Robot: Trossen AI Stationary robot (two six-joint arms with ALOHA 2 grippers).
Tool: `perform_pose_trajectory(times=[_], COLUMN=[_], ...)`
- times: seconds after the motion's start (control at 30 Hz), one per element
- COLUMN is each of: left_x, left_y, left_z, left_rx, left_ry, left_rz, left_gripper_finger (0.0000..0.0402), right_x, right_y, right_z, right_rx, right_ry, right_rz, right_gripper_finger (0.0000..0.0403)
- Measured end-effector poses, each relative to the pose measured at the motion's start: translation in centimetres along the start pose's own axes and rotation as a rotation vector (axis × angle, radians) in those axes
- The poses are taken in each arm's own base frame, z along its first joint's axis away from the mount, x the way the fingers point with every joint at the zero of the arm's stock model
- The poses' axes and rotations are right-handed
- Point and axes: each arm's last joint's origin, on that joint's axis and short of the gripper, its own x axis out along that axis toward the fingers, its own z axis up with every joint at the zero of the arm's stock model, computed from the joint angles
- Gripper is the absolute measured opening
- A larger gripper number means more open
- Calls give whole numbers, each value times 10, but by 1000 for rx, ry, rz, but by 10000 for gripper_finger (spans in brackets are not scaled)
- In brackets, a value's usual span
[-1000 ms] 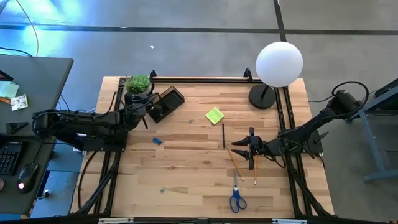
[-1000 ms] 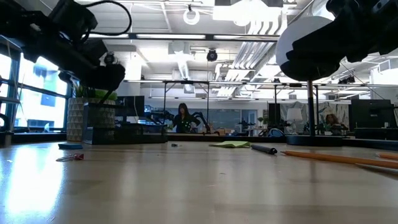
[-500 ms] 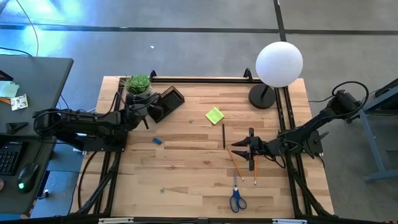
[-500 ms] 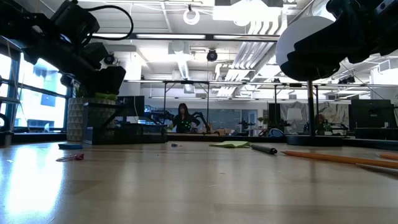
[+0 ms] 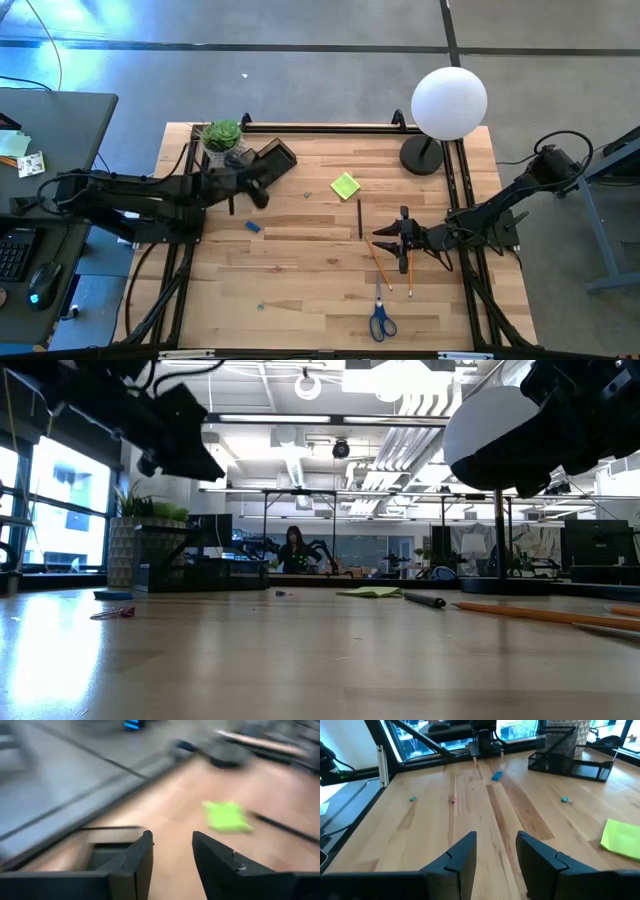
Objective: Pick and place office supplies into organizer
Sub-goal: Put the top blue binder clip into the desk organizer
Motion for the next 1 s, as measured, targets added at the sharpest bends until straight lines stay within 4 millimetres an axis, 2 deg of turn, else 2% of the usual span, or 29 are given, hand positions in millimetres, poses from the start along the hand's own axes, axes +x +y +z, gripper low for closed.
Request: perform_pose_trajectory(times=[0.1,0.2,0.37,0.5,0.6,0.7,0.83,1.0], left_x=[-12,-24,-47,-64,-73,-82,-88,-87], left_y=[-19,-35,-58,-67,-72,-80,-90,-97], left_z=[-2,-10,-20,-27,-34,-41,-51,-62], left_rx=[62,86,121,67,28,4,16,18], left_ry=[72,123,139,104,66,24,1,18], left_rz=[-193,-312,-474,-417,-335,-307,-291,-281], left_gripper_finger=[109,95,75,60,49,39,29,21], right_x=[0,3,24,52,74,93,115,137], right_y=[0,0,9,16,14,3,-25,-65], right_z=[0,4,14,24,32,41,54,60], right_rx=[1,-6,-67,-130,-150,-128,-100,-109], right_ry=[-1,-8,13,41,59,65,91,244], right_rz=[2,-3,23,64,107,118,101,-49], right_gripper_finger=[134,134,134,134,134,134,134,134])
